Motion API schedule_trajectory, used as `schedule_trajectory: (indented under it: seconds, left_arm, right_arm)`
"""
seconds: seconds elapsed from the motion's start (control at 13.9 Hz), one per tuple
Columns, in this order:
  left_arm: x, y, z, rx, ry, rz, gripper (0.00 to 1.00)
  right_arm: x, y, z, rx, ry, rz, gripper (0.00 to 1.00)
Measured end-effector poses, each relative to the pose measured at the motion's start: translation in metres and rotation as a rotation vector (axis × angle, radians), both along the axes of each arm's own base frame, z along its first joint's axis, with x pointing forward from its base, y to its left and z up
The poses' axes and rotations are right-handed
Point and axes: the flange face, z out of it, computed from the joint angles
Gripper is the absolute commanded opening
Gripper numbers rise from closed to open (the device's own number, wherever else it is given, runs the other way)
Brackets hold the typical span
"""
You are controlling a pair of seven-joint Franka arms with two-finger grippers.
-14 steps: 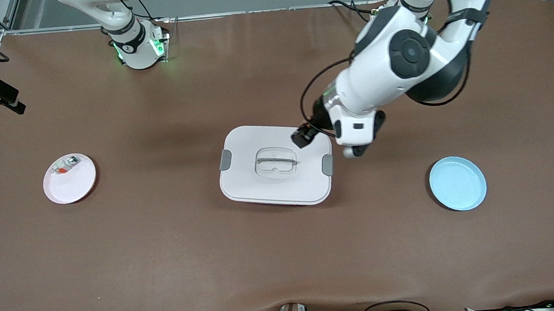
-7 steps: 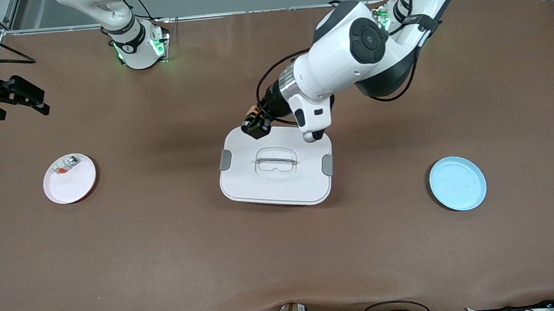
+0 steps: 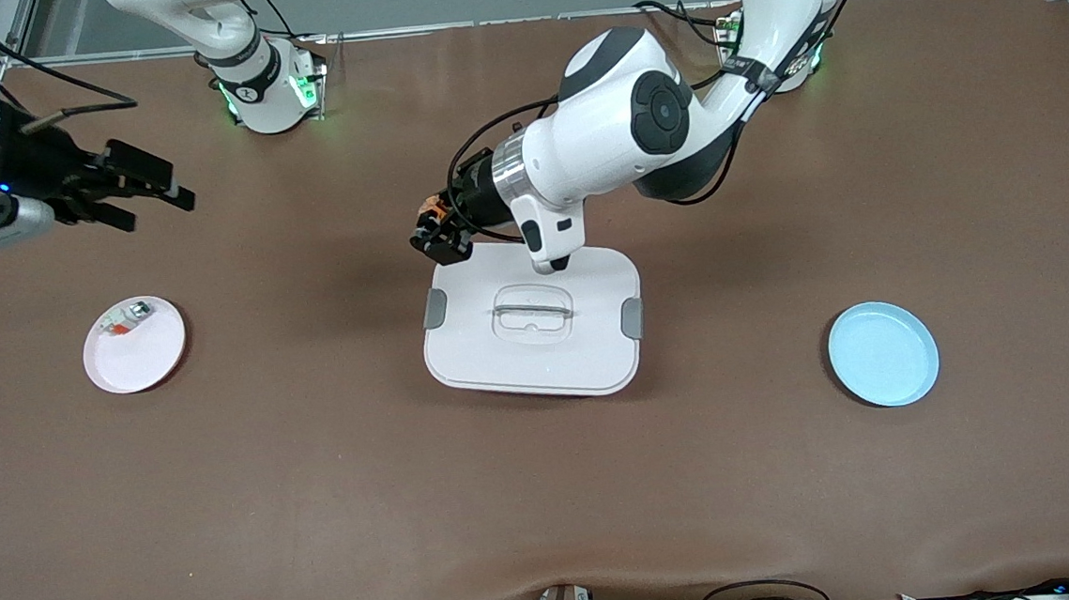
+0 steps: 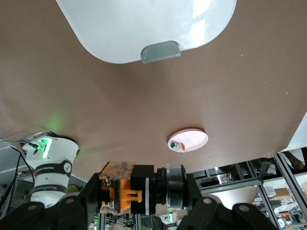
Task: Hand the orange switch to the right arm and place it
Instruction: 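Carry the switch over the white box while the right gripper approaches, then grasp the switch with the right gripper beside the left gripper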
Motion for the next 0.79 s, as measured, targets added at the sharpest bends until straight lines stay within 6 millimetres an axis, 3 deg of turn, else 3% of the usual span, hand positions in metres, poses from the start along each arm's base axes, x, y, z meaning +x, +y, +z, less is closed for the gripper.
schedule_trajectory:
  seconds: [0.36, 0.58, 0.79]
  left_arm:
    - [-0.008, -0.024, -0.021, -0.03, 0.008, 0.042, 0.0]
    - [-0.006, -0.025, -0.028, -0.03, 0.015, 0.046, 0.0]
    - [-0.007, -0.026, -0.026, -0.032, 0.019, 0.049, 0.0]
  right_arm:
    - [-0.036, 0.06, -0.032, 0.125, -0.021, -0.111, 1.0]
    - [-0.05, 0.103, -0.037, 0.138, -0.052, -0.123, 1.0]
    - [-0.059, 0.13, -0.061, 0.139, -0.074, -0.156, 1.0]
